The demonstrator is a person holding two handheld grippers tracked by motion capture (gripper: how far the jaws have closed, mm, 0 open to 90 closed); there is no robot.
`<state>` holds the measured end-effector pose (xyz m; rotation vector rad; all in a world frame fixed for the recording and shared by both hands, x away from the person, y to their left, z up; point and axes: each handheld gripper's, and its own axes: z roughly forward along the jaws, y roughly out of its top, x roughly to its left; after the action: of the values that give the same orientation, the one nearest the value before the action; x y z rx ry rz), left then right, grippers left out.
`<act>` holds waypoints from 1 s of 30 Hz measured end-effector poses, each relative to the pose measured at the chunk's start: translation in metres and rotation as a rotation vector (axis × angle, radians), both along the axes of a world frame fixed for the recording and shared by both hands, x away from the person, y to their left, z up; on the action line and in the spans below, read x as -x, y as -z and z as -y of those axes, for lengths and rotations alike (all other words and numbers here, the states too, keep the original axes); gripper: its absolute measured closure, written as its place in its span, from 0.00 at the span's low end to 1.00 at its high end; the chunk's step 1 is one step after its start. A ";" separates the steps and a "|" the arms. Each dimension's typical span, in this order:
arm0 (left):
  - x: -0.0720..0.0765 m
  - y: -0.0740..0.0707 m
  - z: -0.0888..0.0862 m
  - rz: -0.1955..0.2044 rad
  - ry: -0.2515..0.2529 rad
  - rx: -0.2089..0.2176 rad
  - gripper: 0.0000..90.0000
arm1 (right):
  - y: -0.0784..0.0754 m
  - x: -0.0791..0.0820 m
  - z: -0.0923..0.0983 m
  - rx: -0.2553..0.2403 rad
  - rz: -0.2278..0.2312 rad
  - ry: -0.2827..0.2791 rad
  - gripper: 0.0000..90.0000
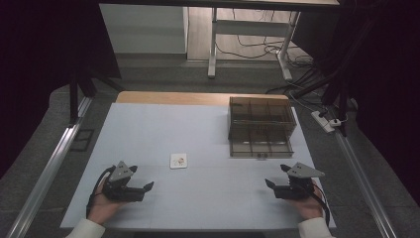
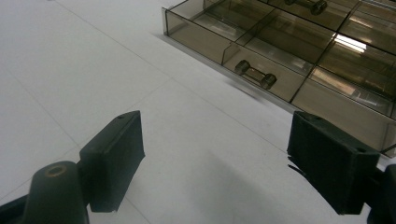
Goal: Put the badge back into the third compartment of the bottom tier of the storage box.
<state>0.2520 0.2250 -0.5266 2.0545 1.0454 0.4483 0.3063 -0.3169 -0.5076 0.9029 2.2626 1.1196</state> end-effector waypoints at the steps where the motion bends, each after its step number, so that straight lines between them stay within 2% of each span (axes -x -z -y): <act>1: 0.000 0.000 0.000 -0.001 -0.002 -0.001 0.16 | 0.000 0.000 0.000 -0.006 0.000 -0.001 0.20; 12: 0.000 0.000 0.000 0.001 0.004 -0.010 0.16 | -0.001 0.000 0.000 -0.028 0.012 -0.006 0.23; 15: -0.002 0.000 -0.001 -0.001 0.004 0.004 0.16 | -0.002 0.001 -0.002 -0.030 0.018 -0.013 0.23; 21: -0.003 0.001 -0.002 -0.001 0.000 0.004 0.16 | -0.004 0.001 -0.003 -0.033 0.026 -0.019 0.23; 30: -0.003 0.001 -0.001 -0.009 0.009 -0.001 0.16 | -0.010 0.001 -0.008 -0.073 0.029 -0.040 0.23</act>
<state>0.2549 0.2255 -0.5278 2.0629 1.0405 0.4356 0.3050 -0.3088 -0.4977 0.8679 2.2379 1.2327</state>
